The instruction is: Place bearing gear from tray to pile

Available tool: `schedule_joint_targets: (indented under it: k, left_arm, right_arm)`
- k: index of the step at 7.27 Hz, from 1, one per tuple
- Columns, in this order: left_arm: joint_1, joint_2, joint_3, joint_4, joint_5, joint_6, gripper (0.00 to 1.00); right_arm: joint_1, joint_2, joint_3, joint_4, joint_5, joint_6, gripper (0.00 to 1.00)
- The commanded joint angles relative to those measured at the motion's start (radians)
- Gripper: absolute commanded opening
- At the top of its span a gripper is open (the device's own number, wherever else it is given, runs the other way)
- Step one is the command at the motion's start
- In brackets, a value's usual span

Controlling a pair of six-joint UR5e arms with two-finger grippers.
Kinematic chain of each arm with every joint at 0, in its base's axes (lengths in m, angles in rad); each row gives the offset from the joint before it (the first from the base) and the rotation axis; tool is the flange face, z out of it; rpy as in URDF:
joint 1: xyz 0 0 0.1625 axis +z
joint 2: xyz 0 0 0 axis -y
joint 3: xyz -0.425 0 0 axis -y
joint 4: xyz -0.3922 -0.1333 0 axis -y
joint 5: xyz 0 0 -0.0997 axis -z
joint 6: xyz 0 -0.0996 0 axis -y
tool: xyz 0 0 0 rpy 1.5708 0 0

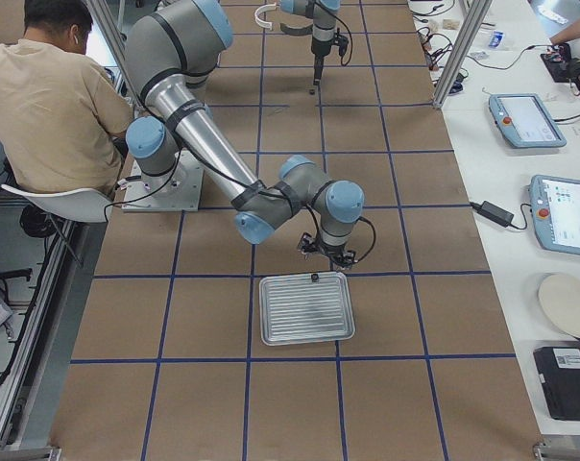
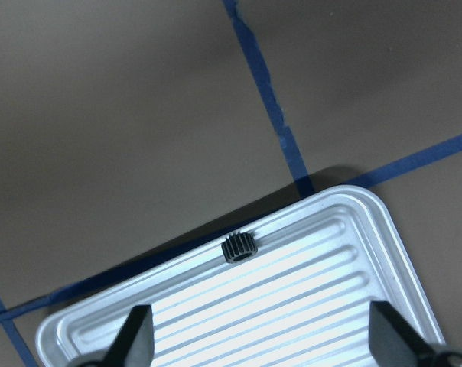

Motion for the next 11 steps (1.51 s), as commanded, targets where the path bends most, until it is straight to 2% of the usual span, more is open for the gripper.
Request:
schedule_joint_targets:
  k: [1, 2, 4, 5, 6, 7, 8, 9, 11]
  left_arm:
    - [-0.008, -0.047, 0.001, 0.036, 0.001, 0.006, 0.96]
    - [-0.008, -0.052, -0.001, 0.036, 0.001, 0.013, 0.86]
    - [-0.008, -0.057, -0.002, 0.033, -0.001, 0.016, 0.73]
    - [-0.008, -0.064, -0.013, 0.035, 0.001, 0.018, 0.56]
    - [-0.008, -0.066, -0.022, 0.036, 0.001, 0.016, 0.55]
    - [-0.008, -0.066, -0.022, 0.036, -0.001, 0.016, 0.48]
    - [-0.008, -0.067, -0.022, 0.036, -0.001, 0.018, 0.21]
    - [-0.005, -0.066, -0.021, 0.038, -0.001, 0.019, 0.0]
    - [0.006, -0.052, -0.006, 0.038, 0.008, 0.027, 0.0]
  right_arm:
    - [-0.011, 0.024, 0.004, -0.026, -0.008, -0.171, 1.0]
    - [-0.011, 0.039, 0.002, -0.028, -0.008, -0.208, 1.0]
    - [-0.011, 0.112, 0.001, -0.124, -0.005, -0.387, 1.0]
    - [-0.011, 0.119, 0.002, -0.13, -0.005, -0.445, 0.98]
    - [-0.011, 0.113, 0.001, -0.124, -0.004, -0.435, 0.98]
    - [-0.006, 0.113, 0.004, -0.117, -0.005, -0.434, 0.96]
    - [-0.006, 0.111, 0.017, -0.112, -0.004, -0.426, 0.96]
    - [-0.006, 0.106, 0.057, -0.113, 0.001, -0.426, 0.96]
    - [-0.006, 0.079, 0.085, -0.124, 0.002, -0.426, 0.92]
